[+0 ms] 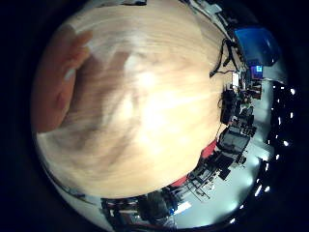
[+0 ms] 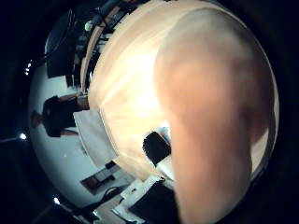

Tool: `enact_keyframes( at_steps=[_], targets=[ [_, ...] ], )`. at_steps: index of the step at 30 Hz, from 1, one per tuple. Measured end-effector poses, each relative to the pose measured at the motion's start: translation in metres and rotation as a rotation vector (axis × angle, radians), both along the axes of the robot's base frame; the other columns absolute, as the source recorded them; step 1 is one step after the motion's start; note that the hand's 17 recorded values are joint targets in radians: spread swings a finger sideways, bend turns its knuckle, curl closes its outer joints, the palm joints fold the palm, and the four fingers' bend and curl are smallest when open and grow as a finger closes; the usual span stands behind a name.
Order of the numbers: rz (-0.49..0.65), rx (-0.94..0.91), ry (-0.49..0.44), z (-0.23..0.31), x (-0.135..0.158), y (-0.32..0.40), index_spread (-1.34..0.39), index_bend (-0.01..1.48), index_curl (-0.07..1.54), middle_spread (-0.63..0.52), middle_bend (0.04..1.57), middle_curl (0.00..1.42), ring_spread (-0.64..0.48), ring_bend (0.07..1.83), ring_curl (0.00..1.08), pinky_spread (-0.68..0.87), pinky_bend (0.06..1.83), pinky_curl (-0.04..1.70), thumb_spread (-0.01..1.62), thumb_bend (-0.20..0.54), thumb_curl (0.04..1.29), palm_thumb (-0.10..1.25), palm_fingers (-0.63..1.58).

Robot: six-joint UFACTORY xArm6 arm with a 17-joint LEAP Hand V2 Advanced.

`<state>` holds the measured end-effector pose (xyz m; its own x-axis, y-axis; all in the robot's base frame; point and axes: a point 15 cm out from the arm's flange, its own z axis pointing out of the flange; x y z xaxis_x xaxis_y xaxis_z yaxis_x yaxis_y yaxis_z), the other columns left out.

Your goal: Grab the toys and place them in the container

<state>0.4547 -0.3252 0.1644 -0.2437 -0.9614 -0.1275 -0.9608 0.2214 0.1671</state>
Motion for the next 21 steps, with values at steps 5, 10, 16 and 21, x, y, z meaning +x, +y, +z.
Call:
enact_keyframes(
  at_steps=[5,10,16,21],
  targets=[
    [-0.004,0.021,0.028,-0.020,-0.003,0.002,-0.41,0.14,0.28,-0.08,0.16,0.31,-0.07,0.42,0.29,0.22,0.57,0.32,0.98,-0.028,0.28,0.26,0.34],
    [-0.013,0.003,0.003,-0.026,0.002,-0.007,-0.41,0.10,0.23,-0.11,0.19,0.30,-0.22,0.65,0.34,-0.09,0.91,0.40,1.00,-0.019,0.29,0.28,0.61],
    [-0.039,-0.036,-0.046,-0.024,0.005,-0.029,-0.47,0.21,0.24,-0.25,0.49,0.41,-0.31,0.93,0.44,-0.36,1.05,0.45,1.05,-0.008,0.29,0.35,1.29],
    [-0.040,-0.035,-0.046,-0.020,0.005,-0.028,-0.48,0.45,0.36,-0.29,0.74,0.51,-0.29,1.02,0.49,-0.42,1.01,0.46,1.09,-0.006,0.29,0.41,1.42]
  ],
)
